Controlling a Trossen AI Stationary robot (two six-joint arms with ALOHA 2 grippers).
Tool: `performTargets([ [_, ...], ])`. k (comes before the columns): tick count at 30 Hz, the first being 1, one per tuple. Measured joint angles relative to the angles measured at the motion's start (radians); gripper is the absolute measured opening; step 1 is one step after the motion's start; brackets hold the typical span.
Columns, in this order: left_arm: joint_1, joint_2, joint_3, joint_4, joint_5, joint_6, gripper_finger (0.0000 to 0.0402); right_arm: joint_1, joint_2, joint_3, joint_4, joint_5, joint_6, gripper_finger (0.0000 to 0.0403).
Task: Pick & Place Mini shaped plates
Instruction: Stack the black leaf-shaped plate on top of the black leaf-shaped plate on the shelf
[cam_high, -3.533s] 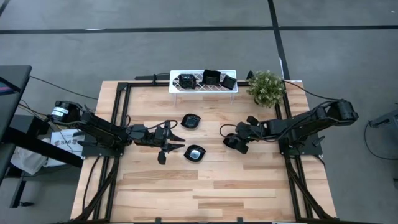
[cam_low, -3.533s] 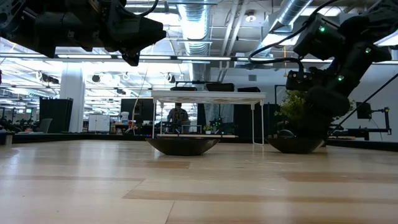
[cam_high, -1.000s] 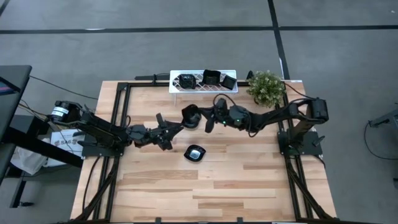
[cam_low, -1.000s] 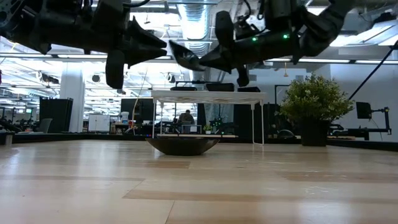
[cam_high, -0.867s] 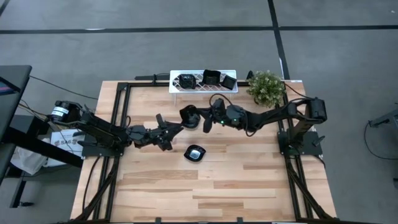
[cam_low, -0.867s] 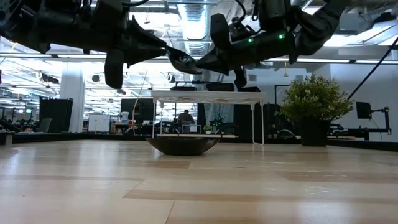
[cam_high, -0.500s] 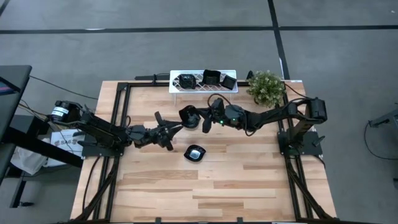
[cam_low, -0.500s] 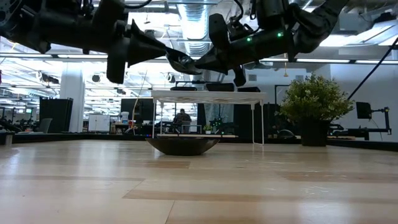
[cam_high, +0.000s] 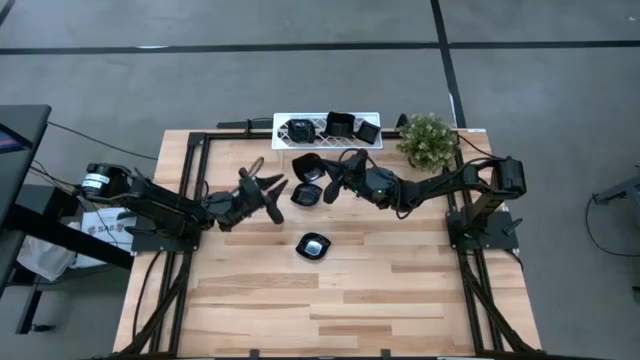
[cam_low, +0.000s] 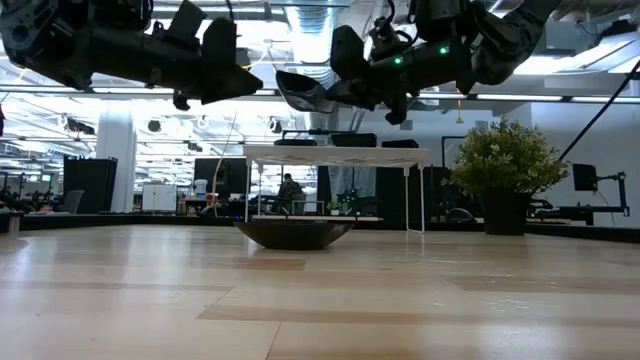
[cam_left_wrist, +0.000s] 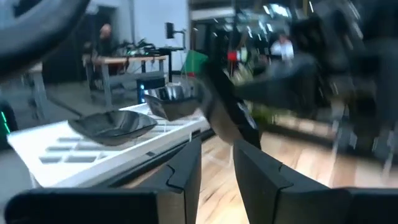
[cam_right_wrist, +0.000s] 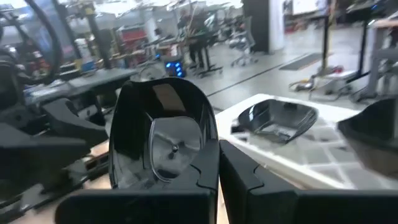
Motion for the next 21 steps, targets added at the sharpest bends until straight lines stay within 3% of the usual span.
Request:
performTargets([
  [5, 0.045, 0.0, 0.0, 0.049, 0.001, -0.331, 0.0095, 0.013, 0.0, 0.0, 0.016, 0.085, -0.076, 0.0001],
  [8, 0.056, 0.0, 0.0, 0.051, 0.033, -0.449, 0.0095, 0.023, 0.001, 0.0, 0.029, 0.129, -0.103, 0.0001],
  [14, 0.064, 0.0, 0.0, 0.064, 0.145, -0.507, 0.0095, 0.031, 0.037, 0.003, 0.134, 0.145, -0.144, 0.0001],
  [21, 0.064, 0.0, 0.0, 0.071, 0.147, -0.507, 0.0095, 0.037, 0.114, 0.038, 0.179, 0.148, -0.155, 0.0001],
])
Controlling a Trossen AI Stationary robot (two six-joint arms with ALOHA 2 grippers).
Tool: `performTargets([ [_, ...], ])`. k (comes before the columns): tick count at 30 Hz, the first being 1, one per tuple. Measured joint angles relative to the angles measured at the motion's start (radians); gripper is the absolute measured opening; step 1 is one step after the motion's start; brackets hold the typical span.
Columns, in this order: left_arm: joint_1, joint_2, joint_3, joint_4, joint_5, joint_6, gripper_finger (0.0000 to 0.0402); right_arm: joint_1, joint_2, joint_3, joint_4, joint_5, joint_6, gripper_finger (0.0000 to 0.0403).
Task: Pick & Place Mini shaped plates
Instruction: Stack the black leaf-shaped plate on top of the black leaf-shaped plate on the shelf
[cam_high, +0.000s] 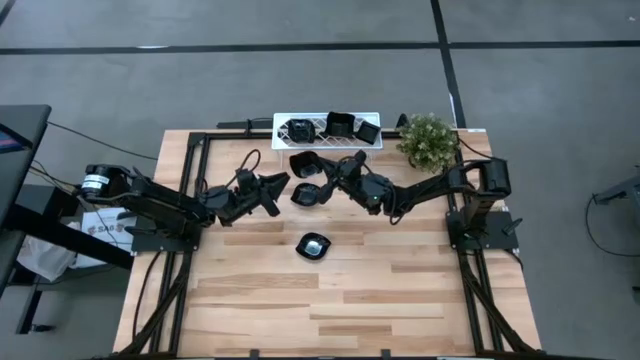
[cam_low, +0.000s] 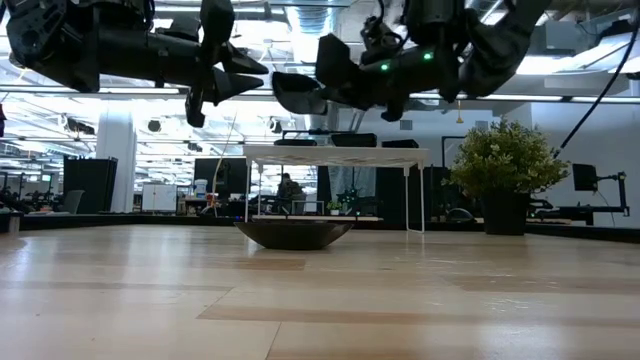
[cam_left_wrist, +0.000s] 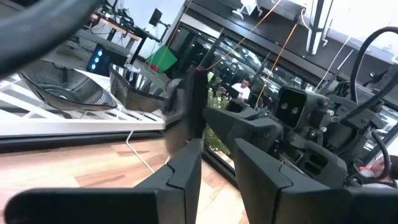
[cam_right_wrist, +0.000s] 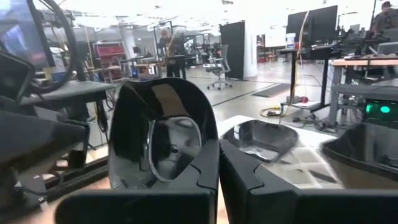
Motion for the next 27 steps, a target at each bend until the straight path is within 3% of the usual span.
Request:
performTargets([
  [15, 0.006, 0.02, 0.0, -0.026, -0.114, 0.003, 0.0095, 0.005, 0.053, 0.052, -0.001, -0.001, -0.026, 0.0001],
  [27, 0.039, 0.076, 0.0, -0.022, -0.113, -0.055, 0.0095, 0.014, 0.053, 0.052, 0.005, -0.004, -0.052, 0.0001],
])
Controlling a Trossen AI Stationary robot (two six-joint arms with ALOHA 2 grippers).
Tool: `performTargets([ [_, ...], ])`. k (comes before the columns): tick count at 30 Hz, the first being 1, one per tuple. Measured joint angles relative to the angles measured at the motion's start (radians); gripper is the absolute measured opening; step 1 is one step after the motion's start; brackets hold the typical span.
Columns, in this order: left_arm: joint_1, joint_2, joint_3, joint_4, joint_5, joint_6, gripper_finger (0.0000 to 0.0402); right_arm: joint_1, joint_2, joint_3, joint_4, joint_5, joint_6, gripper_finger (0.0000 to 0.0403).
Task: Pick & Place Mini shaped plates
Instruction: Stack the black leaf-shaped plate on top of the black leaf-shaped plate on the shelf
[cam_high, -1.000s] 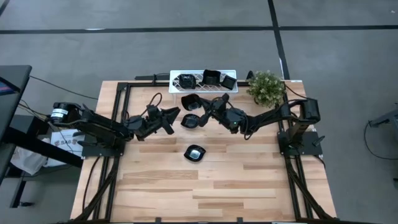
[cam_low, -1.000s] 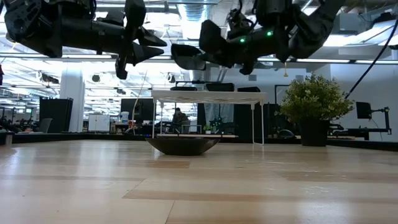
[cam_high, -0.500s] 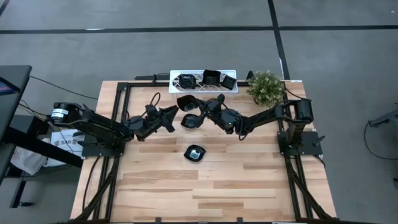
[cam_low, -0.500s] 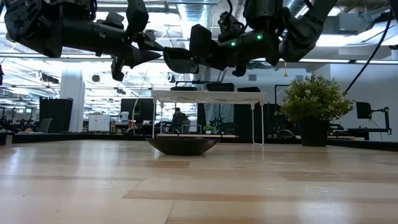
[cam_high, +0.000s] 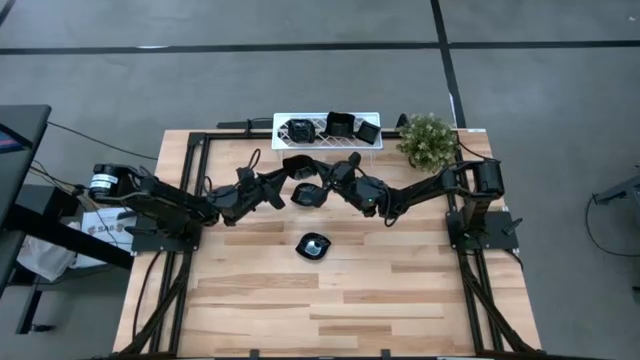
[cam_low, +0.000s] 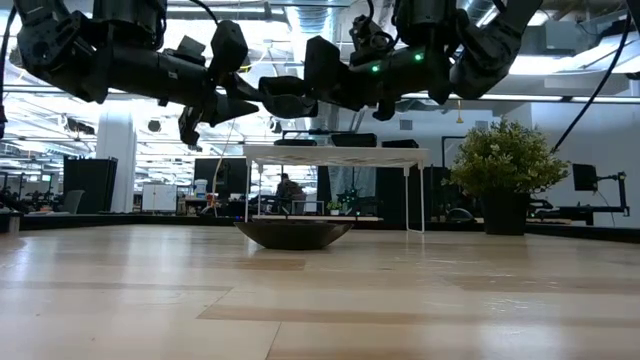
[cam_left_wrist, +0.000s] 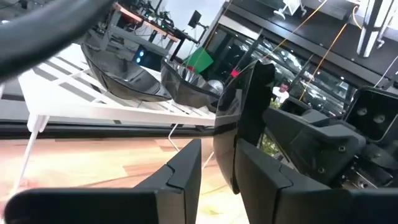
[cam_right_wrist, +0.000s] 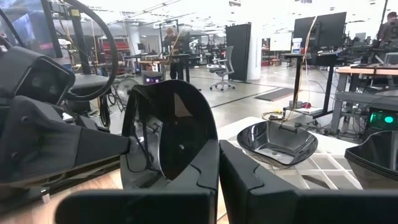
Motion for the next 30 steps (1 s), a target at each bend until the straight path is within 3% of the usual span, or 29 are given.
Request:
performTargets([
  [23, 0.0, -0.002, 0.037, 0.01, 0.049, 0.014, 0.0094, 0.013, 0.0, -0.001, 0.001, -0.004, -0.024, 0.0001],
  [30, 0.0, -0.002, 0.037, 0.009, 0.044, 0.031, 0.0057, 0.013, 0.0, -0.001, 0.002, -0.003, -0.027, 0.0001],
])
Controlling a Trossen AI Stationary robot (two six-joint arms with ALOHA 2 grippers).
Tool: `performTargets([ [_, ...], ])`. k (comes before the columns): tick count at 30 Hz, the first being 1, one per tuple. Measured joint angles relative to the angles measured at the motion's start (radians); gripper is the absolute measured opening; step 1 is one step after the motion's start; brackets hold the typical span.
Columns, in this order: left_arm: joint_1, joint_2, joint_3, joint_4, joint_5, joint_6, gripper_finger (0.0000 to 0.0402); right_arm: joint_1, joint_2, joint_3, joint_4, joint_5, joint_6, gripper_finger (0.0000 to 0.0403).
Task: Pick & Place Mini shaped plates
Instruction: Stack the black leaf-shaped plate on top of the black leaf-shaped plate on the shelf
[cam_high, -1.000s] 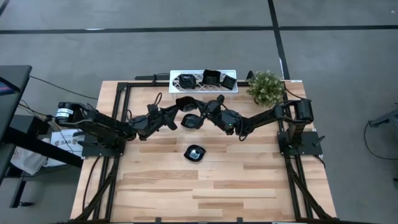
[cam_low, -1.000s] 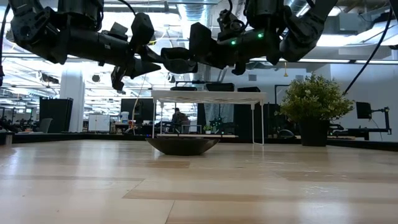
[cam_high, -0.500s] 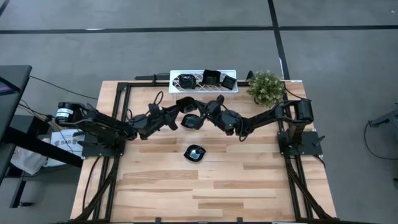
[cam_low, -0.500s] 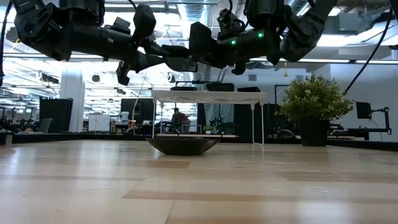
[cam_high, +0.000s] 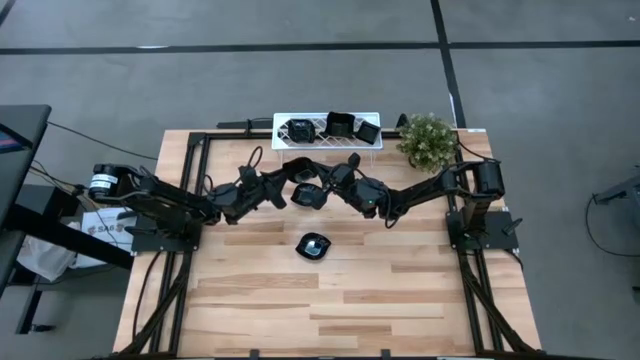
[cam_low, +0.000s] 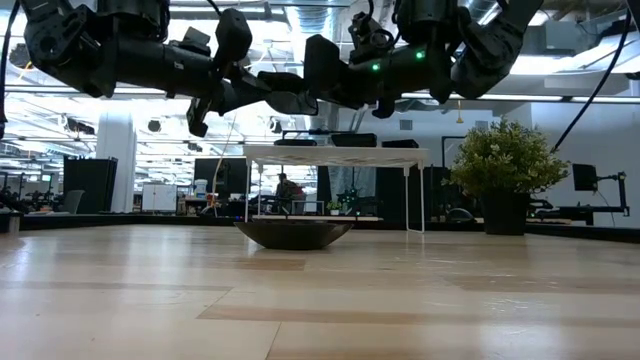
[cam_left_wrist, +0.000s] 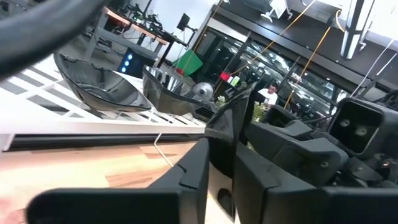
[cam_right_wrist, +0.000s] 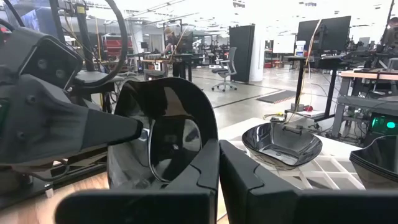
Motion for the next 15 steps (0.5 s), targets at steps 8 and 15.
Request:
performTargets([
  [8, 0.001, 0.0, 0.0, -0.005, -0.016, 0.004, 0.001, 0.001, -0.001, 0.0, 0.004, 0.001, -0.026, 0.0001],
  [15, 0.001, 0.0, 0.0, -0.002, -0.014, 0.004, 0.002, 0.006, -0.002, 0.0, 0.002, 0.001, -0.073, 0.0002],
])
